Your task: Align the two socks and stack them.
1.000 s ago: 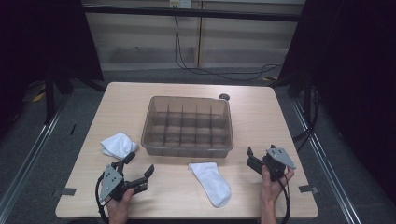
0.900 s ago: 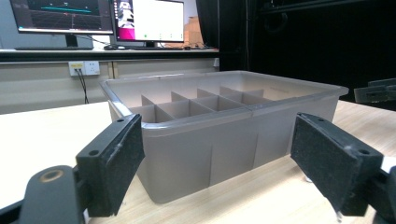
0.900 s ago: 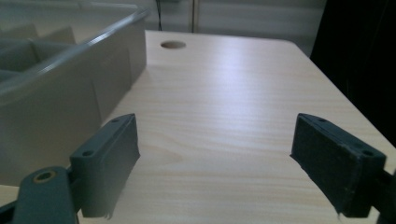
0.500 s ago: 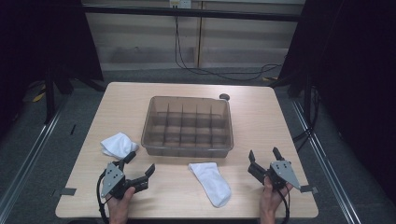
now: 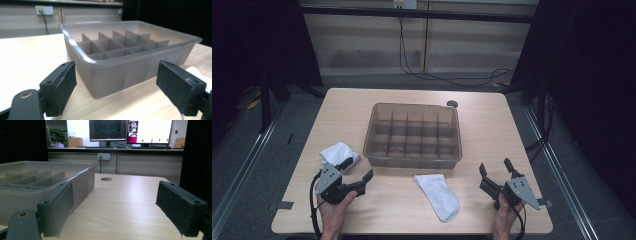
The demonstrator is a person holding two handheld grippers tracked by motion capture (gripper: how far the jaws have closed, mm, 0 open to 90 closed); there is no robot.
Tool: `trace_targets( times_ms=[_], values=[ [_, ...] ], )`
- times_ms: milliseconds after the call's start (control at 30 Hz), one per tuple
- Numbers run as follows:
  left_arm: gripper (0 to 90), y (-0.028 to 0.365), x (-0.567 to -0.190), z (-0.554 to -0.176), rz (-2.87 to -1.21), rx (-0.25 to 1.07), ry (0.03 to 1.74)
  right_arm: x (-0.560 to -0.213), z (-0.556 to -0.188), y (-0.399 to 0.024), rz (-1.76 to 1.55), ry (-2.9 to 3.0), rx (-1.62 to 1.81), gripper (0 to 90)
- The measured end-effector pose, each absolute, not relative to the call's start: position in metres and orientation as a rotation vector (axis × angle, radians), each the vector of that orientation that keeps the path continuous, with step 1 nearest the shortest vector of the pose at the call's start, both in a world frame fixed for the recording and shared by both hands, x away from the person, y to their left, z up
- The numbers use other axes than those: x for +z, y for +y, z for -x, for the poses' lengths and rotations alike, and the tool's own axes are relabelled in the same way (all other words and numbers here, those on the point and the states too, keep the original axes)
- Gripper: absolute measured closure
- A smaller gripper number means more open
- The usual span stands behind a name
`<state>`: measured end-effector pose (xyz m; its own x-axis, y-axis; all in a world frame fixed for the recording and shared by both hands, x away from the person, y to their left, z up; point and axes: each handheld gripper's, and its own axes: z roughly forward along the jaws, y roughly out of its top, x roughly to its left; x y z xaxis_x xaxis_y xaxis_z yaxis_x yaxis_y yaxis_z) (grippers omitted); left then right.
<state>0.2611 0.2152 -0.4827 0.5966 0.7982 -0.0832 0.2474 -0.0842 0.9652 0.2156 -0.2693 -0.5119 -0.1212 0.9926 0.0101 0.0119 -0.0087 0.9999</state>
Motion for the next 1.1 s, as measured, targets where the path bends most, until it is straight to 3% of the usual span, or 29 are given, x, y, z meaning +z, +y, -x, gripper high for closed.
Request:
trace_targets(
  times_ms=[600,867,967,1100],
  values=[
    [22.6,0.233,-0.472,-0.298,-1.798,0.494,1.138,-0.512,-0.216,-0.27,-1.151,1.316,1.317,14.1],
    [24.7,0.235,-0.448,-0.322,-1.966,0.483,1.145,-0.512,-0.216,-0.27,-1.15,1.321,1.324,14.2],
    [25.4,0.242,-0.444,-0.328,-2.013,0.526,1.207,-0.512,-0.216,-0.27,-1.147,1.324,1.326,14.2],
    [25.9,0.246,-0.441,-0.341,-2.112,0.486,1.259,-0.512,-0.216,-0.27,-1.148,1.324,1.327,14.2]
  ],
)
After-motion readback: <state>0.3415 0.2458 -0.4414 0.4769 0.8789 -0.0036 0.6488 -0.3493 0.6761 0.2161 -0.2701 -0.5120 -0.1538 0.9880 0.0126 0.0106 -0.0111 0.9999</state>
